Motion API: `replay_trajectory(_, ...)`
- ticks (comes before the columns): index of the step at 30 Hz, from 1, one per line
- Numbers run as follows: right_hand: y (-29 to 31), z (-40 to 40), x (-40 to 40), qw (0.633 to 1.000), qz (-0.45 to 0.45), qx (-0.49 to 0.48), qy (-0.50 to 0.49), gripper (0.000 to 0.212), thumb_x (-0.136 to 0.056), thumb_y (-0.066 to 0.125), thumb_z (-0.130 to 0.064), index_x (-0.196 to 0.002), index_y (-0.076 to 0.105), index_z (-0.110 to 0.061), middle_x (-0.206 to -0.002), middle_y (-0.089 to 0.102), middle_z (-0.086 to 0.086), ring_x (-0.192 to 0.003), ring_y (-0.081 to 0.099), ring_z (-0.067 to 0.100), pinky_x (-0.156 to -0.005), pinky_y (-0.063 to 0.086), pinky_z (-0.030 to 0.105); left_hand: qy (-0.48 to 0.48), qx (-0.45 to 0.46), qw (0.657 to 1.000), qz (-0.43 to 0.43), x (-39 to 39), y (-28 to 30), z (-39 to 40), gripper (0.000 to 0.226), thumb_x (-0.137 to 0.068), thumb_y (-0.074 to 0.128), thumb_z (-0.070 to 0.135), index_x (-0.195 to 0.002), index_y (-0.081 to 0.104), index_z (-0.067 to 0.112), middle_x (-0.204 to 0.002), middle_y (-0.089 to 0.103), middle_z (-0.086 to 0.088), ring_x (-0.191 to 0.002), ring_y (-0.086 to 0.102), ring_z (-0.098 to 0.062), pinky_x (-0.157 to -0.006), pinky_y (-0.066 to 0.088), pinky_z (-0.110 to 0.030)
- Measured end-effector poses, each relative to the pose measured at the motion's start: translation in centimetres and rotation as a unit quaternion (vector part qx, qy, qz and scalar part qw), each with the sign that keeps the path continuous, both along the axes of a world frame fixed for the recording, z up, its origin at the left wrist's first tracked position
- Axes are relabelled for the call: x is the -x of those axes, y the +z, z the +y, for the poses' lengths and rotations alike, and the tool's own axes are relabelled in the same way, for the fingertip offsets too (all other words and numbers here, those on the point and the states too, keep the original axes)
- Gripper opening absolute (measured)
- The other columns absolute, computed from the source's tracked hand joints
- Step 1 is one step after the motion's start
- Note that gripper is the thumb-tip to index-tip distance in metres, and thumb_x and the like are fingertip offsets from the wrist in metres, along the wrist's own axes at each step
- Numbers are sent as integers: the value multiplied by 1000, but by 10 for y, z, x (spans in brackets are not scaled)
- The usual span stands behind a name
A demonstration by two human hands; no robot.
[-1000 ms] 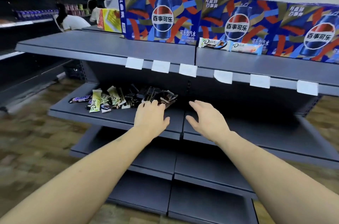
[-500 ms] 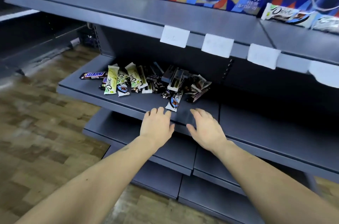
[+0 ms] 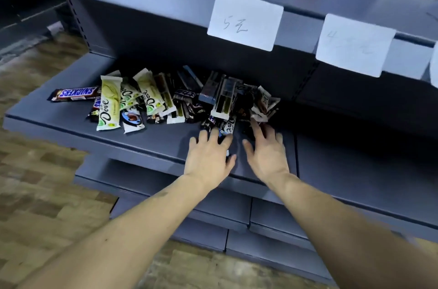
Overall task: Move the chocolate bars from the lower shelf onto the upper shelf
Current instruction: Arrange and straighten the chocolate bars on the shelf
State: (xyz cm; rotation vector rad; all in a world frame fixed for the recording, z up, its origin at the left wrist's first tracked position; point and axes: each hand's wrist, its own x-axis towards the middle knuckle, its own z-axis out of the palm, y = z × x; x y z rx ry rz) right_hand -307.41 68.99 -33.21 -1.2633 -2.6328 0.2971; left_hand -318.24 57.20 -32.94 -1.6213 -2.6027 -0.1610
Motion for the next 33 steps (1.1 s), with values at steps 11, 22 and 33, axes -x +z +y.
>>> replay_trajectory(11,1,-13,-53,991,113,2,-73,41,-88,58,-54,-109,57,-19,-105,62,-1,-102,51,21,-87,45,36,-1,7,1000,-17,-43,23,7,50,-94,34,60,-125,45,21,-123,47,-14,-108,45,-30,-88,39,-39)
replay_trajectory(22,4,-10,-77,968,204,95,-114,25,-94,51,-24,-119,50,-19,-99,62,2,-94,55,23,-81,47,35,-1,27,999,-45,-45,22,6,52,-89,57,13,-135,40,28,-123,44,-8,-110,45,-27,-88,39,-36)
replay_trajectory(33,23,-8,-112,899,299,224,-228,28,-96,33,-14,-101,61,-19,-74,64,3,-60,54,16,-49,43,23,-32,-34,995,-85,-42,17,15,39,-92,55,44,-124,52,22,-121,44,-2,-114,41,-24,-93,39,-35)
